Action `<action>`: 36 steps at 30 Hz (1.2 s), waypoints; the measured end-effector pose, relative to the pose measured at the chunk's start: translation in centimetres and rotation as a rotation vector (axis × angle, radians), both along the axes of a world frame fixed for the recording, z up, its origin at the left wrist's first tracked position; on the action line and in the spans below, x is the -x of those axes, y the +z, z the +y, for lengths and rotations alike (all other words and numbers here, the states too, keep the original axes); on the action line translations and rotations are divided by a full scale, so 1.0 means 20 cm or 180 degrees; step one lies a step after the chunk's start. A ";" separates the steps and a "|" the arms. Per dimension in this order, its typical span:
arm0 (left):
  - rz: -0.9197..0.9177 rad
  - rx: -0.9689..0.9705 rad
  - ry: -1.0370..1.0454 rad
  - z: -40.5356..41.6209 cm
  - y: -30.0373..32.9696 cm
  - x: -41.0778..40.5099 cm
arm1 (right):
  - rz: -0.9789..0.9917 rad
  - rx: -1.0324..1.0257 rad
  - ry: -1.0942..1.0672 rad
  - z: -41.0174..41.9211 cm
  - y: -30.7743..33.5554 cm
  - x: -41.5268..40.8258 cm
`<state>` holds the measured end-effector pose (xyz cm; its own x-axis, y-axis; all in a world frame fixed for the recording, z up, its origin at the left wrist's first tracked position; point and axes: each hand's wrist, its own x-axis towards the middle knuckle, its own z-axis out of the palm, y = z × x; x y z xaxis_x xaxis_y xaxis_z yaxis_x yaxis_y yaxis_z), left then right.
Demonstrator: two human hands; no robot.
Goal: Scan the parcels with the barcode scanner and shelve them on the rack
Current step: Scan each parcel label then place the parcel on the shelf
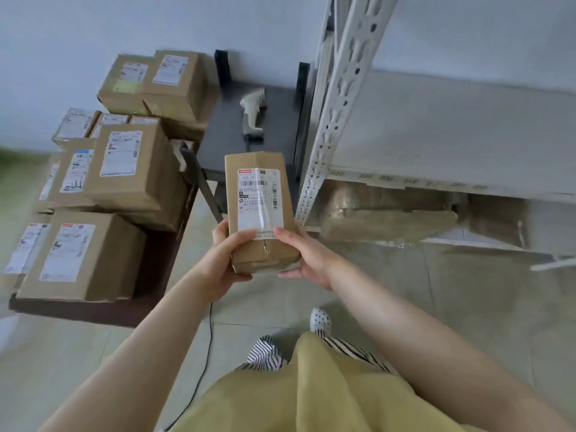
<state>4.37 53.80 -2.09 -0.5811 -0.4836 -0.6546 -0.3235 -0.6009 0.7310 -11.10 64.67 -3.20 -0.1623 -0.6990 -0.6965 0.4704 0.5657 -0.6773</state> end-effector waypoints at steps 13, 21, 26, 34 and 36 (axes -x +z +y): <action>0.0184 -0.0049 -0.1006 0.81 0.00 0.94 | 0.0083 0.0070 -0.1260 1.05 0.09 0.69; 0.0439 0.0035 -0.1375 1.38 0.10 1.78 | 0.0325 0.0152 -0.1774 1.68 0.21 1.40; 0.0464 0.0054 -0.1534 1.60 0.15 2.16 | 0.0417 0.0208 -0.1955 1.91 0.26 1.75; 0.0530 0.0008 -0.1779 1.77 0.18 2.84 | 0.0601 0.0302 -0.2172 2.12 0.25 2.34; 0.0553 -0.0025 -0.1874 1.81 0.19 3.04 | 0.0800 0.0315 -0.2164 2.18 0.28 2.50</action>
<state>-56.46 90.04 1.72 -0.8477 -0.0444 -0.5287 -0.4793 -0.3632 0.7990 -61.04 108.20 2.40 -0.7293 -0.4446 -0.5200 0.5195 0.1347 -0.8438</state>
